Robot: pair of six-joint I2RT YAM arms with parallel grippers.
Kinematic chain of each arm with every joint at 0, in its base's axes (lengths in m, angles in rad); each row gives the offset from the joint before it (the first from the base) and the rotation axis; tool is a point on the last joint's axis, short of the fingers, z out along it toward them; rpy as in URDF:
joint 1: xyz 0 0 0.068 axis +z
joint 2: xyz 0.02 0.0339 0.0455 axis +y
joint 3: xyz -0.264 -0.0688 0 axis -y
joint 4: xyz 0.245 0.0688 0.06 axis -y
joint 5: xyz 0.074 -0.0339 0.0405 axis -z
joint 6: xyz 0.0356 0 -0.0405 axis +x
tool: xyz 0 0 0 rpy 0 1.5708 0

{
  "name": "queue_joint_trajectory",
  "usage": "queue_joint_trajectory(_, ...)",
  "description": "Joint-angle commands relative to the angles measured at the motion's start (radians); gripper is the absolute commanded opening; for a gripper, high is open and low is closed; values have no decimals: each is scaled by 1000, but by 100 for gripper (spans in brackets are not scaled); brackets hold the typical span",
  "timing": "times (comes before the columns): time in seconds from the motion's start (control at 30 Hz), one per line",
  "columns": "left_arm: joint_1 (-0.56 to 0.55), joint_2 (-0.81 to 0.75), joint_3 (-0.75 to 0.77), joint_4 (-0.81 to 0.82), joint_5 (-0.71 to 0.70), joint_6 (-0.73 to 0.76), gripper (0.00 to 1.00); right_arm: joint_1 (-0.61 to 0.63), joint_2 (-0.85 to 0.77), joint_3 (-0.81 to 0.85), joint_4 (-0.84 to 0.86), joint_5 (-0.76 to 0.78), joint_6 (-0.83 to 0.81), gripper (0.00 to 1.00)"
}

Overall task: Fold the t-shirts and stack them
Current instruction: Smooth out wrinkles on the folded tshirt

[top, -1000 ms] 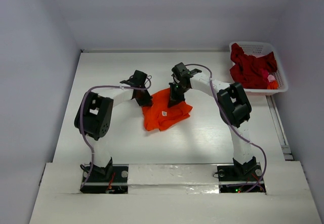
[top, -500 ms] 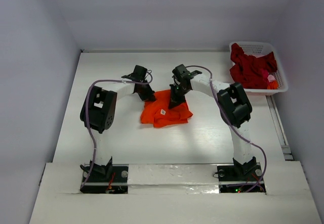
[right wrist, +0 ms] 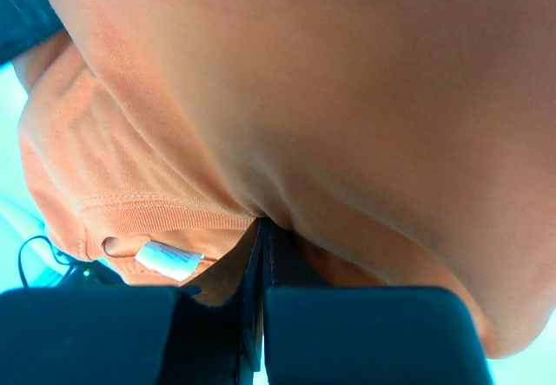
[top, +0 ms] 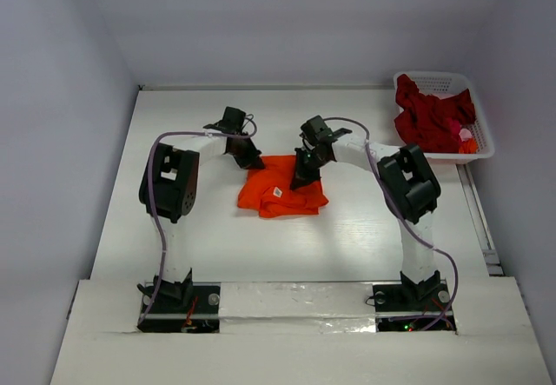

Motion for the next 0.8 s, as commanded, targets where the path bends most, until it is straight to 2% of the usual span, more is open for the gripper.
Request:
queue_joint_trajectory(0.0,50,58,-6,-64,-164,66,0,-12,-24,-51,-19,30,-3,0)
queue_joint_trajectory(0.37,59,73,-12,-57,-161,69,0,-70,-49,-114,-9,56,-24,0)
queue_joint_trajectory(0.77,68,103,51,-70,-155,69,0,-90,-69,-149,-4,71,-33,0)
